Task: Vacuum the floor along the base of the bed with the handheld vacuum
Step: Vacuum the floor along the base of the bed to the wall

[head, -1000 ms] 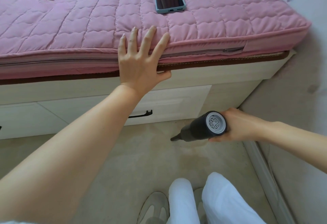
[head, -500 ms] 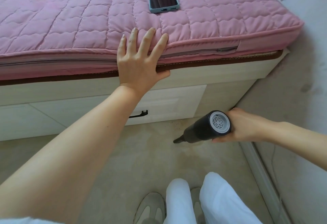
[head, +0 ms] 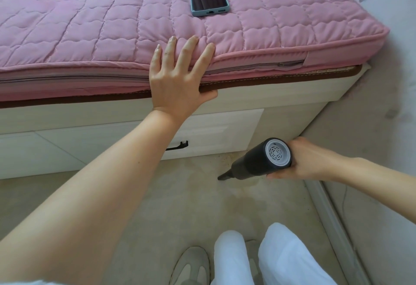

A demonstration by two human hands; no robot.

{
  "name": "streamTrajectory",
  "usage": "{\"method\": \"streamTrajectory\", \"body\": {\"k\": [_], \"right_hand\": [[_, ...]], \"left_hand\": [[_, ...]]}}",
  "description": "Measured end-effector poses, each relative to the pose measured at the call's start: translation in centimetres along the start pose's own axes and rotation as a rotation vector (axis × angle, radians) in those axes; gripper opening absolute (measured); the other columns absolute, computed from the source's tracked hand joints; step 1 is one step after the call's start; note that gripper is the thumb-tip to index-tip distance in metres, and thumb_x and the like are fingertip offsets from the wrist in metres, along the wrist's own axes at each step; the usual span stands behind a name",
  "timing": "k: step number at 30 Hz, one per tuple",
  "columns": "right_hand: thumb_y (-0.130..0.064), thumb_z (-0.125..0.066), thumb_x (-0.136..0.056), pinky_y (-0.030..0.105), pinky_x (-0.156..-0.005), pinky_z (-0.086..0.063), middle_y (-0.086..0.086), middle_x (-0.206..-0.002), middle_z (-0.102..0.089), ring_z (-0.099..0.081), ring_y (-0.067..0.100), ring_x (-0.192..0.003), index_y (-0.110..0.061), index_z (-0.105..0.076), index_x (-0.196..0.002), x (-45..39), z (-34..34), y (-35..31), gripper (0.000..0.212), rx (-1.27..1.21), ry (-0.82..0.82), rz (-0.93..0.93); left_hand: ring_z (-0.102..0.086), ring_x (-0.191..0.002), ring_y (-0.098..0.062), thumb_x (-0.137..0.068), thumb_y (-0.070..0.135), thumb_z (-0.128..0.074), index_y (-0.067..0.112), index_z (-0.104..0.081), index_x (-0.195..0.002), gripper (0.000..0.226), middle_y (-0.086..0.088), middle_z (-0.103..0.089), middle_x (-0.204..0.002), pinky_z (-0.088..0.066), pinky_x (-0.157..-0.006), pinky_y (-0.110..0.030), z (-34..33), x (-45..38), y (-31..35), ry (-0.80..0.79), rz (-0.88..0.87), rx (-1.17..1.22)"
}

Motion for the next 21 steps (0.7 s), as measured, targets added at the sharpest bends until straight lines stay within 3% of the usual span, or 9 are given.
{"method": "streamTrajectory", "body": {"k": [8, 11, 15, 21], "right_hand": [[-0.059, -0.071, -0.065, 0.028, -0.066, -0.054, -0.031, -0.067, -0.053, -0.059, 0.001, -0.072, -0.056, -0.042, -0.074, -1.4, -0.2, -2.0, 0.03, 0.024, 0.018, 0.048], [-0.059, -0.069, -0.068, 0.03, -0.068, -0.054, -0.028, -0.071, -0.053, -0.06, 0.005, -0.076, -0.048, -0.049, -0.084, -1.7, -0.5, -2.8, 0.027, 0.044, 0.019, 0.065], [-0.057, -0.068, -0.071, 0.034, -0.071, -0.054, -0.016, -0.088, -0.066, -0.064, 0.012, -0.086, -0.036, -0.056, -0.106, -1.7, -0.7, -3.2, 0.042, 0.092, 0.039, 0.062], [-0.051, -0.068, -0.075, 0.032, -0.071, -0.051, -0.011, -0.101, -0.068, -0.064, 0.017, -0.093, -0.034, -0.054, -0.111, -1.6, -1.2, -3.6, 0.041, 0.124, 0.072, 0.065]], "left_hand": [[-0.059, -0.123, -0.04, -0.069, 0.068, -0.064, 0.03, -0.061, -0.137, 0.078, -0.006, -0.063, -0.135, -0.048, -0.1, -0.059, 0.0, 0.2, 0.0, 0.019, 0.002, 0.0], [-0.06, -0.123, -0.04, -0.067, 0.07, -0.065, 0.03, -0.061, -0.137, 0.08, -0.007, -0.063, -0.135, -0.048, -0.1, -0.058, -0.1, 0.3, 0.0, 0.021, 0.003, -0.005], [-0.059, -0.123, -0.041, -0.066, 0.071, -0.065, 0.03, -0.061, -0.137, 0.082, -0.007, -0.063, -0.136, -0.048, -0.101, -0.058, -0.2, 0.3, 0.0, 0.024, 0.002, -0.008], [-0.059, -0.124, -0.04, -0.066, 0.072, -0.067, 0.031, -0.06, -0.138, 0.083, -0.007, -0.062, -0.136, -0.047, -0.101, -0.058, -0.3, 0.4, 0.0, 0.024, 0.01, -0.008]]}}
Point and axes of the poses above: each hand's wrist, its own x-axis away from the middle knuckle, its own z-axis out of the back of the hand, y = z × x, the point moved 10 cm from there along -x, towards the middle knuckle
